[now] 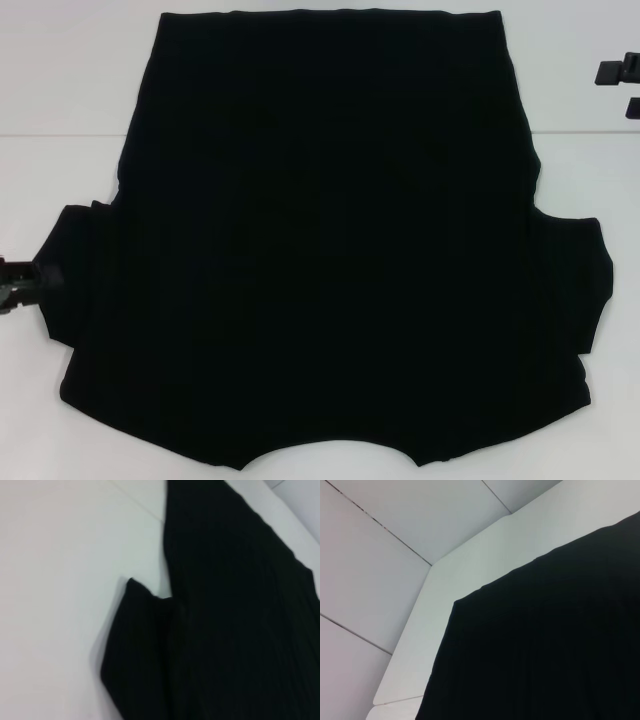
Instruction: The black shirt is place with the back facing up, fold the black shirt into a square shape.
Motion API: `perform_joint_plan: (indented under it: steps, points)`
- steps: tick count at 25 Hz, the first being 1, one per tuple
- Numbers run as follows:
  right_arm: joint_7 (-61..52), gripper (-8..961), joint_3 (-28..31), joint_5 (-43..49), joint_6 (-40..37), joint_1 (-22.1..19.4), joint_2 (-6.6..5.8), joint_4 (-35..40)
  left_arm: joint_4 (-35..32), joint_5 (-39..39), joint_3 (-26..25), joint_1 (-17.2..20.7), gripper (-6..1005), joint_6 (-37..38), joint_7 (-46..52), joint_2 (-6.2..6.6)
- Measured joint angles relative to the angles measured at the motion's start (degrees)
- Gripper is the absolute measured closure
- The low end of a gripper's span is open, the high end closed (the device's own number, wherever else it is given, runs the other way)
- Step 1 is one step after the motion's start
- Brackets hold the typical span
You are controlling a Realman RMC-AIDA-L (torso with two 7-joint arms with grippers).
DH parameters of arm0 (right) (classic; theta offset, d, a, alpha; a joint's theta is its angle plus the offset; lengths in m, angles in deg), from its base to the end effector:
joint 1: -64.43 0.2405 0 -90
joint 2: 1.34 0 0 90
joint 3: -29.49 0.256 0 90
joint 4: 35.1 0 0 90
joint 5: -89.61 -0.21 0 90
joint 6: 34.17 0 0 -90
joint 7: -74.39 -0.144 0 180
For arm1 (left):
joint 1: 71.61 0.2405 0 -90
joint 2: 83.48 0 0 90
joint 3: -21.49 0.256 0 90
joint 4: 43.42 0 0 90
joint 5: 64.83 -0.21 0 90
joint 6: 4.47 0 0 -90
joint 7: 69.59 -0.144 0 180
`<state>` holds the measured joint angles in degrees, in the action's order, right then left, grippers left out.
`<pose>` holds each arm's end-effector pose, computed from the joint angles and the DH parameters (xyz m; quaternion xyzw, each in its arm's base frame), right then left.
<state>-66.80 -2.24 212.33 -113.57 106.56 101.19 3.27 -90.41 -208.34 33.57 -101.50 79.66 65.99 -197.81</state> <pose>0.2572 0.4308 0.1454 -0.7401 0.5843 0.2570 0.2115 -0.3630 0.3254 0.0974 -0.6555 -0.6865 -0.2009 0.2423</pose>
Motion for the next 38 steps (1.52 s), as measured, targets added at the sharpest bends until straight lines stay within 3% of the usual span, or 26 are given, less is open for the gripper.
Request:
perform_joint_plan:
  steps: [3,20,38]
  points:
    - [-0.01,8,0.0,0.06,-0.29,-0.06,-0.01,-0.09,1.12,-0.52,0.02,0.05,551,-1.86,0.04,-0.03]
    - [-0.05,8,0.0,0.06,-0.45,-0.17,-0.05,-0.38,4.31,-2.02,0.18,-0.21,559,-9.26,2.31,0.04]
    - [-0.05,9,0.0,0.06,-0.33,-0.88,-0.14,-0.23,7.18,-2.13,1.3,-1.19,585,-12.29,3.38,0.23]
